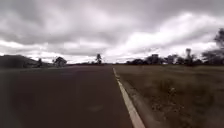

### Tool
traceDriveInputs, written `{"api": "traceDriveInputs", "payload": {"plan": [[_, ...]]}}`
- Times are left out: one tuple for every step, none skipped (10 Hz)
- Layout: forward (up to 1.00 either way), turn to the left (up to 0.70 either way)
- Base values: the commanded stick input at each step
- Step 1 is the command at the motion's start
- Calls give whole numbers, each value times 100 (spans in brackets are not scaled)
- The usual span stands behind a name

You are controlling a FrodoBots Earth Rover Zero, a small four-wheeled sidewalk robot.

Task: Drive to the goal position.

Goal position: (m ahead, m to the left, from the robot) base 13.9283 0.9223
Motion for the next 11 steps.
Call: {"api": "traceDriveInputs", "payload": {"plan": [[85,0],[85,0],[85,0],[85,-12],[85,-16],[85,0],[85,0],[85,0],[85,0],[85,0],[85,0]]}}
